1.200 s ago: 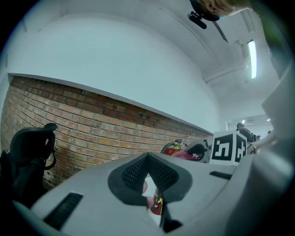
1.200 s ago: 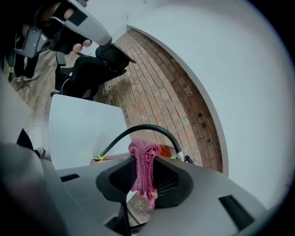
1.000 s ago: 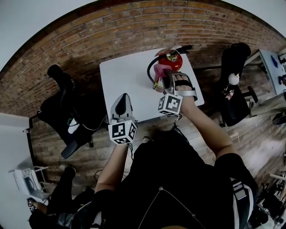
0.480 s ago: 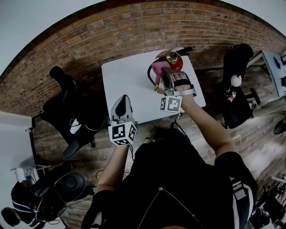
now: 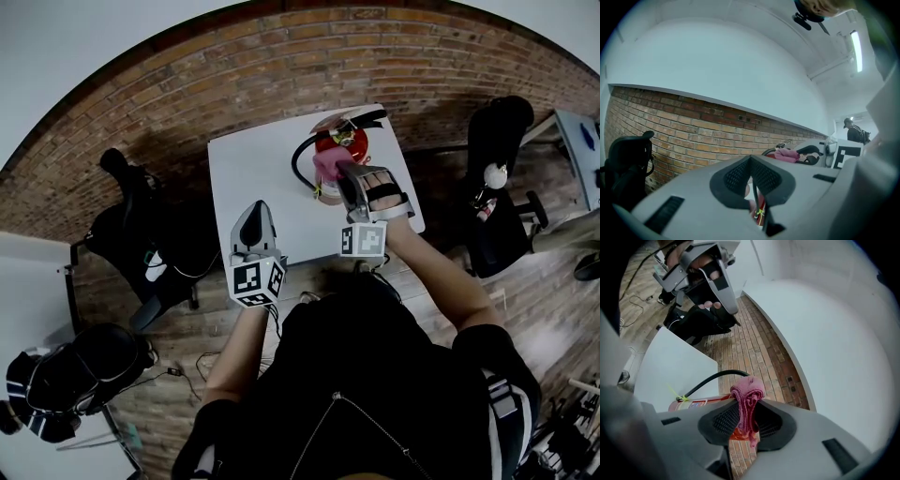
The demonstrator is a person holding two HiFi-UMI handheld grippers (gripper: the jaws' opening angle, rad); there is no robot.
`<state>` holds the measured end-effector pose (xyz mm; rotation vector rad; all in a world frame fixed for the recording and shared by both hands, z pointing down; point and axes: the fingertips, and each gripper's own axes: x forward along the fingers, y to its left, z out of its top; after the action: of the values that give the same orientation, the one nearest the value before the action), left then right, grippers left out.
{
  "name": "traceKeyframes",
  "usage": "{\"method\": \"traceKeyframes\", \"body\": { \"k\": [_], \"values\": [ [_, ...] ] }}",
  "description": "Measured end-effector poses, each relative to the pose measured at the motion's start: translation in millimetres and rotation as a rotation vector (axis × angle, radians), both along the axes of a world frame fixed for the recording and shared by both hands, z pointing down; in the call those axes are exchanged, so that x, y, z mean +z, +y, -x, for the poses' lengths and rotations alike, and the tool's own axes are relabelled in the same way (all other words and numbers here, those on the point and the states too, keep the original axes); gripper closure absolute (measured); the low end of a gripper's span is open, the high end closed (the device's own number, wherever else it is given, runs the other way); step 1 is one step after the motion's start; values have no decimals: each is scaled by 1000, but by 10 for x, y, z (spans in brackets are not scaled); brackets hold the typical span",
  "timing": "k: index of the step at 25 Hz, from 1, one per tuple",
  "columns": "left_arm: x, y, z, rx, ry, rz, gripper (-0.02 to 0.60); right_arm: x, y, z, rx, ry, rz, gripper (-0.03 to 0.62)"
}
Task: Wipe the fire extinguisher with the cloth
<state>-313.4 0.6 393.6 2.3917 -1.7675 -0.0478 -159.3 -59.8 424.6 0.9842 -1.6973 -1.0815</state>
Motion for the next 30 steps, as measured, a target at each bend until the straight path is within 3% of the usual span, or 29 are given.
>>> {"method": "traceKeyframes", "body": {
  "k": [15,30],
  "values": [
    [-37,-382,-764,-65,-13,-2,572,2,-109,-689,-166,-23,-25,493],
    [-11,-609,-1277,-200,-42,10,572,119,-675,-1156,-209,-144,25,492]
  ]
}}
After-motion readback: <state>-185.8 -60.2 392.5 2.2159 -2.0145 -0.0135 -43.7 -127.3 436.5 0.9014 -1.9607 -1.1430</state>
